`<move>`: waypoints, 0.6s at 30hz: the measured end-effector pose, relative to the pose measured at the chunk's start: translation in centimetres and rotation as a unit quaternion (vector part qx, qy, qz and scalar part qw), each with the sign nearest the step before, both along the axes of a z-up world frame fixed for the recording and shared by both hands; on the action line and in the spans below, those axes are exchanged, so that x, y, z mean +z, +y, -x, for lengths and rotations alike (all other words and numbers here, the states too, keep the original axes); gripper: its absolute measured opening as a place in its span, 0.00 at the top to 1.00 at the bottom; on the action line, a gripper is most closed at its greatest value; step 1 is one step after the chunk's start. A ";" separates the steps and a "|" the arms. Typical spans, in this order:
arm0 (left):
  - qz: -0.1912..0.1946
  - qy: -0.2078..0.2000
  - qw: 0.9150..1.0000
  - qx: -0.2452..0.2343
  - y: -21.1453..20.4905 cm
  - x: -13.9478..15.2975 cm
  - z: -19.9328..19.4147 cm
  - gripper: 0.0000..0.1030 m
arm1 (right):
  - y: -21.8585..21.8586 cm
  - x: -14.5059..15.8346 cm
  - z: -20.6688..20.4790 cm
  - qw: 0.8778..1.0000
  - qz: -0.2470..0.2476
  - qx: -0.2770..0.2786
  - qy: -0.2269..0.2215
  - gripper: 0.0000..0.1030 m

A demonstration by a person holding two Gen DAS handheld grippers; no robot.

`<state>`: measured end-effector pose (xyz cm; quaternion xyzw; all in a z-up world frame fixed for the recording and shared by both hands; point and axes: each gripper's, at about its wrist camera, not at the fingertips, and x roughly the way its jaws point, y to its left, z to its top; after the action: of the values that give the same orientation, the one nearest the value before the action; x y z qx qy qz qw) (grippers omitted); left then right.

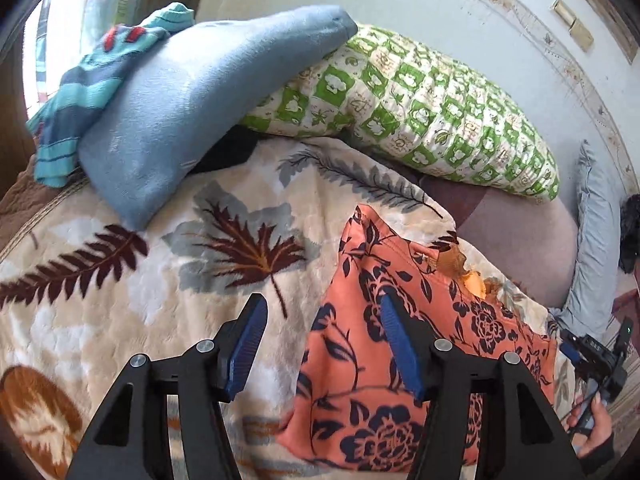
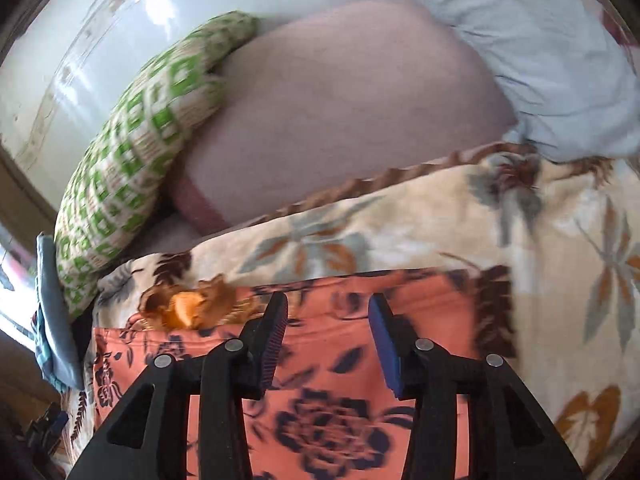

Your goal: Fold small clothes

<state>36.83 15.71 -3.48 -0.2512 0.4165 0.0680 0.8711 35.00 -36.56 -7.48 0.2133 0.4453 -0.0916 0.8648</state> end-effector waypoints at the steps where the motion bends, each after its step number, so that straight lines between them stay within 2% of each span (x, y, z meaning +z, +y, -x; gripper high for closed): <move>1: 0.001 0.018 1.000 -0.012 -0.1 -0.4 -2.3 0.43 | -1.7 -0.1 0.6 1.000 -0.013 -0.013 -0.007 0.54; 3: 0.037 0.056 0.997 -0.048 0.7 -2.2 -6.5 0.43 | -4.0 -0.8 1.3 0.998 -0.048 -0.025 -0.012 0.45; 5: 0.106 0.091 0.987 -0.077 1.1 -4.7 -9.7 0.44 | -4.9 -1.8 1.1 0.998 -0.064 -0.023 -0.005 0.45; 6: 0.117 0.113 0.984 -0.069 1.3 -5.8 -10.7 0.45 | -4.8 -2.3 0.7 0.998 -0.068 -0.016 -0.003 0.45; 9: 0.110 0.140 0.983 -0.052 1.3 -7.7 -12.5 0.44 | -3.6 -3.8 -0.1 0.998 -0.059 0.001 0.005 0.45; 10: 0.106 0.134 0.984 -0.049 1.2 -7.7 -12.8 0.45 | -3.3 -4.3 -0.3 0.999 -0.047 0.000 0.012 0.47; 11: 0.101 0.121 0.986 -0.052 0.8 -7.3 -13.0 0.48 | -3.0 -4.5 -0.5 0.999 -0.046 0.005 0.012 0.60; 12: 0.092 0.108 0.988 -0.067 0.1 -6.7 -13.2 0.79 | -2.8 -4.3 -0.6 0.999 -0.043 0.012 0.009 0.77; 13: 0.078 0.101 0.988 -0.083 -0.7 -6.0 -13.5 0.91 | -2.7 -3.8 -0.5 0.999 -0.046 0.017 -0.005 0.94; 16: 0.017 0.069 0.995 -0.074 -1.6 -4.7 -14.3 0.92 | -3.2 -1.1 0.5 0.993 -0.070 0.003 -0.096 0.95; 18: -0.009 0.076 0.995 -0.058 -2.0 -5.1 -14.9 0.92 | -3.6 -1.3 0.0 0.994 -0.067 -0.008 -0.091 0.95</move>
<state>51.72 13.69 -8.56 -0.2128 0.4949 0.0404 0.8415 35.04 -40.13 -8.83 0.2821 0.3684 -0.0487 0.8845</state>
